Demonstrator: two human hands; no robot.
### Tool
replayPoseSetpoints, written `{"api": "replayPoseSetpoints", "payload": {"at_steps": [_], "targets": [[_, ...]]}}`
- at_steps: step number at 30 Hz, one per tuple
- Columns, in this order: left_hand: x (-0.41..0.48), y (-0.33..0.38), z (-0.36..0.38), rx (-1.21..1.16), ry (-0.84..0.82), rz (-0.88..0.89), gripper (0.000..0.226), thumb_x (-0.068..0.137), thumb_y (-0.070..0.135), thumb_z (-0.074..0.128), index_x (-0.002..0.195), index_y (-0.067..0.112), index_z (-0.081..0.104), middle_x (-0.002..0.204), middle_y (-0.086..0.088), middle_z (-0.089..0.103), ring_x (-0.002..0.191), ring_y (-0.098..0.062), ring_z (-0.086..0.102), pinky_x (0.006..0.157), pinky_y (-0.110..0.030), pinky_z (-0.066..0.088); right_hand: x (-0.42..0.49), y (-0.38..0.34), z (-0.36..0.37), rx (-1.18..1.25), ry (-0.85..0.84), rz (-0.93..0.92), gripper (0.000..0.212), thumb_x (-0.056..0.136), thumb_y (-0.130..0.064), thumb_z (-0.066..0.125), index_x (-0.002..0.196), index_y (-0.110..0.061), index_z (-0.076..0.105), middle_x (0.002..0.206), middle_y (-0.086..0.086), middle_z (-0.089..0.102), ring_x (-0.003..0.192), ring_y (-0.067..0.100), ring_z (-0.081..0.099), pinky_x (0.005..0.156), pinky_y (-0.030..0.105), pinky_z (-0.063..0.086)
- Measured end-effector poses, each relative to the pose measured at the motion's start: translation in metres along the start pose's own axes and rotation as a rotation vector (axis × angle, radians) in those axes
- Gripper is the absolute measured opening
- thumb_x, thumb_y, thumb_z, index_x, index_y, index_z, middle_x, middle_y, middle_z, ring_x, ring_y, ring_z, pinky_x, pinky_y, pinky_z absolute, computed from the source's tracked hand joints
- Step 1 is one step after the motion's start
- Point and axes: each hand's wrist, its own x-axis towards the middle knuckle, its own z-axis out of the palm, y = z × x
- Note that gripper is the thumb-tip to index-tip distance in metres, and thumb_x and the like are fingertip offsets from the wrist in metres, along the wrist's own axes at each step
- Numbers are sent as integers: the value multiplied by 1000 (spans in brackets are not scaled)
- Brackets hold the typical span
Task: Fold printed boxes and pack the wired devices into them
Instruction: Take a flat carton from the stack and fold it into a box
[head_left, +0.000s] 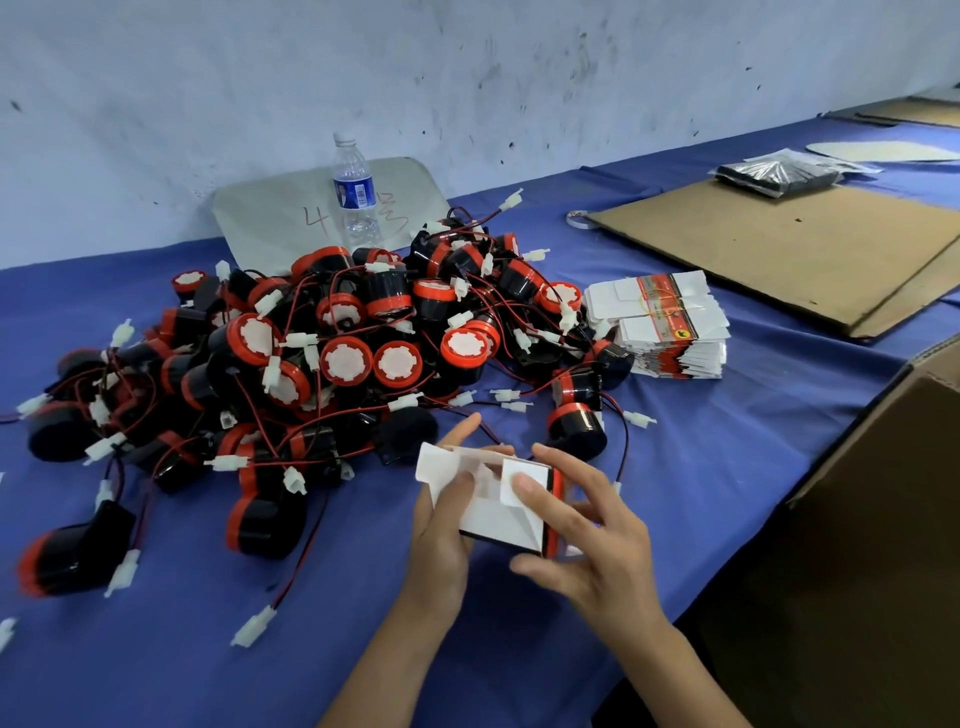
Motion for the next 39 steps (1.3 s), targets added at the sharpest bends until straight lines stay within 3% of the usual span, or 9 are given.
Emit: {"api": "replayPoseSetpoints", "payload": {"at_steps": [7, 10, 13, 16, 21, 30, 33, 35, 39], "targets": [[-4, 6, 1, 181, -91, 134, 63, 90, 42, 47, 148, 38, 21, 146, 13, 46, 134, -12, 44, 109, -33, 40, 13, -1, -6, 46, -106, 340, 42, 92, -68, 34, 119, -41, 51, 115, -22, 51, 93, 1, 56, 74, 29, 50], [-4, 6, 1, 240, -85, 142, 65, 87, 45, 48, 145, 41, 20, 134, 25, 55, 119, -8, 58, 96, -27, 50, 19, -2, -7, 85, -145, 466, 37, 90, -68, 33, 111, -46, 53, 106, -21, 59, 87, 6, 61, 73, 29, 49], [-6, 4, 0, 310, -17, 145, 55, 85, 50, 49, 139, 46, 37, 124, 13, 64, 103, -15, 67, 83, -32, 55, 21, -5, -4, 237, -112, 567, 32, 89, -59, 38, 100, -36, 59, 91, -19, 64, 83, 6, 62, 69, 18, 43], [-6, 4, 0, 358, 0, 143, 38, 85, 51, 49, 117, 33, 59, 105, 0, 69, 89, -23, 69, 74, -40, 56, 19, -5, -1, 299, -45, 568, 34, 88, -51, 42, 89, -23, 62, 108, -11, 61, 107, 3, 58, 82, 15, 43], [-6, 6, 1, 287, -41, 108, 48, 86, 54, 49, 90, 7, 55, 80, -13, 61, 68, -32, 63, 59, -35, 52, 23, -3, -7, 369, -3, 471, 22, 85, -41, 56, 77, -22, 64, 111, -18, 58, 100, 2, 59, 71, 22, 49], [-8, 8, 0, 77, -55, 23, 29, 85, 41, 58, 102, 24, 45, 123, -6, 65, 85, -29, 71, 63, -30, 56, 22, -6, -11, 500, -120, 486, 26, 88, -41, 54, 100, -24, 69, 92, -7, 57, 88, 12, 60, 69, 26, 52], [-5, 6, -4, 166, -92, 38, 35, 80, 42, 62, 103, 19, 50, 120, -4, 67, 92, -28, 69, 68, -30, 55, 27, -1, -15, 597, -228, 721, 27, 84, -41, 62, 77, -15, 66, 86, -2, 57, 81, 13, 59, 71, 26, 46], [-4, 4, -5, 219, -114, 45, 30, 80, 41, 63, 99, 19, 55, 105, -3, 70, 84, -19, 69, 66, -26, 53, 30, 8, -20, 712, -349, 900, 11, 86, -23, 69, 86, -16, 60, 96, 4, 63, 81, 18, 64, 67, 31, 48], [-5, -1, -5, 270, -167, 54, 31, 81, 39, 63, 101, 17, 58, 108, -2, 69, 91, -18, 68, 72, -24, 53, 43, 23, -34, 903, -596, 1155, 43, 77, -9, 73, 116, -15, 56, 112, 10, 54, 85, 21, 65, 67, 36, 53]]}}
